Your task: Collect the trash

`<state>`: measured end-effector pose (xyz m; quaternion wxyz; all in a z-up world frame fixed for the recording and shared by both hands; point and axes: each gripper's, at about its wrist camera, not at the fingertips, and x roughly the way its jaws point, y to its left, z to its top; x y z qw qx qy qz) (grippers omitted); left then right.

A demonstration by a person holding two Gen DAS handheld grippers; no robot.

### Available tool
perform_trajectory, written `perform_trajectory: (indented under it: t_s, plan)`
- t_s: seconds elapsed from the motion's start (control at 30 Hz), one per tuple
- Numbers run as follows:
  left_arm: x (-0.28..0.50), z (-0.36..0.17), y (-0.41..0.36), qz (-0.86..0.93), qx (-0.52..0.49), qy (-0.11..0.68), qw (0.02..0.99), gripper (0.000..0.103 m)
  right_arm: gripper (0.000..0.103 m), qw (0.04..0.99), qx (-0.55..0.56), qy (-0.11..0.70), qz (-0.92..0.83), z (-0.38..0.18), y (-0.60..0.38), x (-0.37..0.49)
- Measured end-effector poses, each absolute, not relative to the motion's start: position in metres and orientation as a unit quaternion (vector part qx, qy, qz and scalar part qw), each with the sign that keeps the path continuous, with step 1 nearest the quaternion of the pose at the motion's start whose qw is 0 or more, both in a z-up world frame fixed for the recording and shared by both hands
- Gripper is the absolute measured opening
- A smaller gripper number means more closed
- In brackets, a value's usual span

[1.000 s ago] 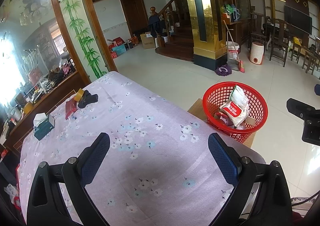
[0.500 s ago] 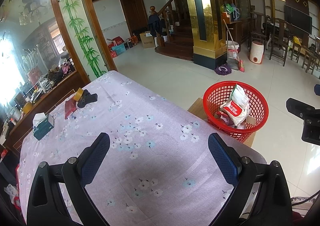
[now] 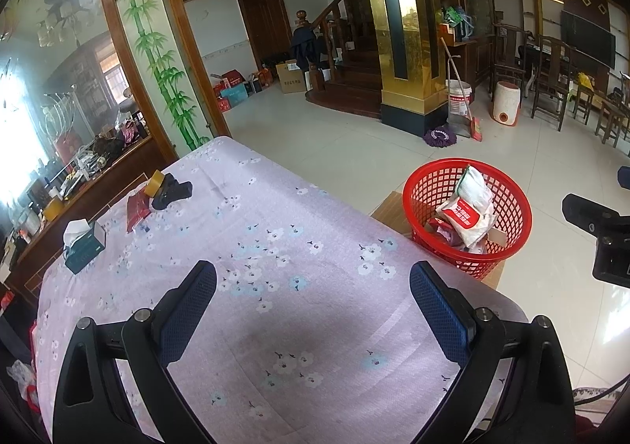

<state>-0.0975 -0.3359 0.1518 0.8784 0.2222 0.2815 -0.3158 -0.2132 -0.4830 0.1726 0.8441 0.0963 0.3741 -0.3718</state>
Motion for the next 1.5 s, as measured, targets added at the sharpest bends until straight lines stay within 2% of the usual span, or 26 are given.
perform_trajectory:
  t_s: [0.73, 1.5]
  plan:
    - [-0.091, 0.143, -0.330, -0.303, 0.214, 0.294, 0.881, 0.098, 0.101, 0.842, 0.099, 0.385, -0.364, 0.167, -0.485, -0.196]
    - [-0.055, 0.137, -0.309, -0.268, 0.184, 0.351, 0.878, 0.098, 0.101, 0.846, 0.095, 0.399, -0.340, 0.167, -0.481, -0.176]
